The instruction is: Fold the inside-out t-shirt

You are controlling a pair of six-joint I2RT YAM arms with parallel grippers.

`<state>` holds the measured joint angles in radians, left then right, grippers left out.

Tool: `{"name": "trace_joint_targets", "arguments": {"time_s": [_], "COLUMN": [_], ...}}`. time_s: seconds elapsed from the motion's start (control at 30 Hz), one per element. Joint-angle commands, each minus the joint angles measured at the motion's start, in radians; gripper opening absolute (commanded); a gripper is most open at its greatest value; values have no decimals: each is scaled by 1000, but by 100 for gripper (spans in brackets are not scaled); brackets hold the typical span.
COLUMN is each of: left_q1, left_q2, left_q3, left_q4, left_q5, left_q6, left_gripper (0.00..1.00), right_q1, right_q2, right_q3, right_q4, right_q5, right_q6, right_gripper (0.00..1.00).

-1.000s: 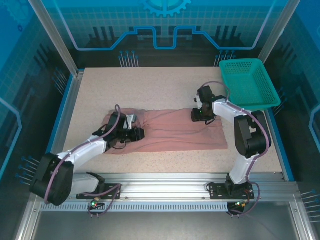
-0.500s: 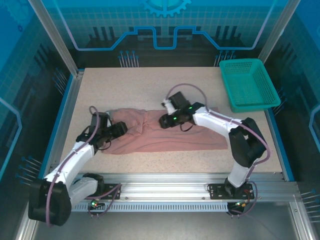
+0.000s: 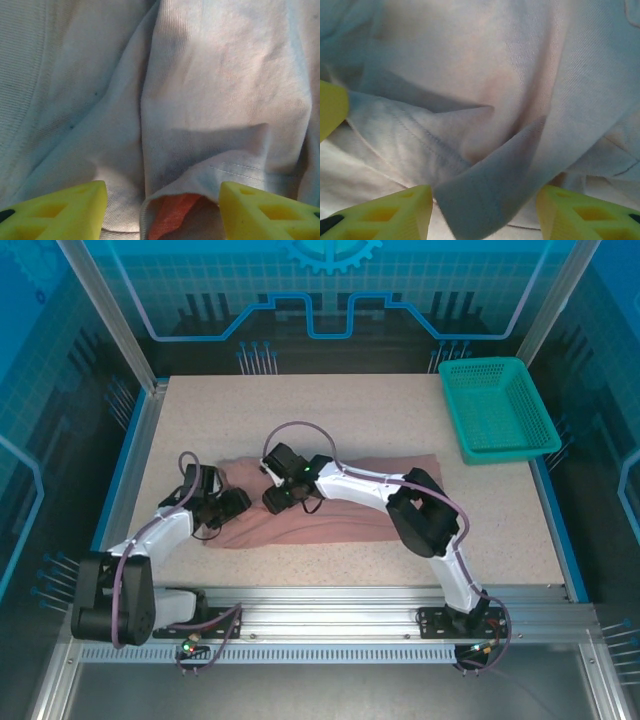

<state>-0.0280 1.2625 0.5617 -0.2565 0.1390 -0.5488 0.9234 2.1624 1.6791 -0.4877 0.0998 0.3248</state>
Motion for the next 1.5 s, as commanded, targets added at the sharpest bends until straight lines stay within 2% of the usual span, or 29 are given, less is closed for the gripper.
{"name": "trace_joint_targets", "arguments": {"time_s": [0.0,0.1,0.2,0.27,0.43,0.57,0.73,0.93,1.03,1.1,1.2,1.23,1.33,1.4,1.47], "left_q1": [8,7,5,2,-3,-7,-21,-101,-135,-144,-150,-150,-148,-139,-97], "left_q2": [24,20,6,-1,-36,-90,-166,-192,-199,-205,-224,-236,-266,-262,-226], "left_q3": [-9,-24,-36,-39,-30,-5,32,43,13,-18,-37,-33,-7,7,17], "left_q4": [34,46,58,60,49,-3,-91,-164,-184,-177,-167,-166,-158,-115,-53], "left_q5": [59,78,90,96,111,100,55,-10,-55,-61,-56,-64,-132,-176,-174], "left_q6": [4,6,12,18,18,28,52,55,38,26,20,24,44,53,47], "left_gripper": [58,47,35,26,6,0,0,4,9,17,39,43,51,57,58], "right_q1": [15,14,8,3,-23,-43,-72,-95,-104,-110,-121,-123,-123,-121,-112], "right_q2": [28,23,8,-7,-49,-92,-148,-163,-139,-122,-130,-143,-189,-200,-189], "right_q3": [46,36,23,9,-37,-91,-165,-220,-220,-220,-231,-237,-248,-243,-224], "right_q4": [-68,-71,-68,-57,-25,14,79,141,124,104,72,73,93,122,160], "right_q5": [74,98,103,92,23,-53,-163,-253,-263,-268,-244,-235,-219,-234,-269], "right_q6": [-17,-6,0,6,40,76,136,212,242,254,237,222,159,133,120], "right_gripper": [57,50,36,28,15,11,11,14,20,26,34,36,40,40,38]}}
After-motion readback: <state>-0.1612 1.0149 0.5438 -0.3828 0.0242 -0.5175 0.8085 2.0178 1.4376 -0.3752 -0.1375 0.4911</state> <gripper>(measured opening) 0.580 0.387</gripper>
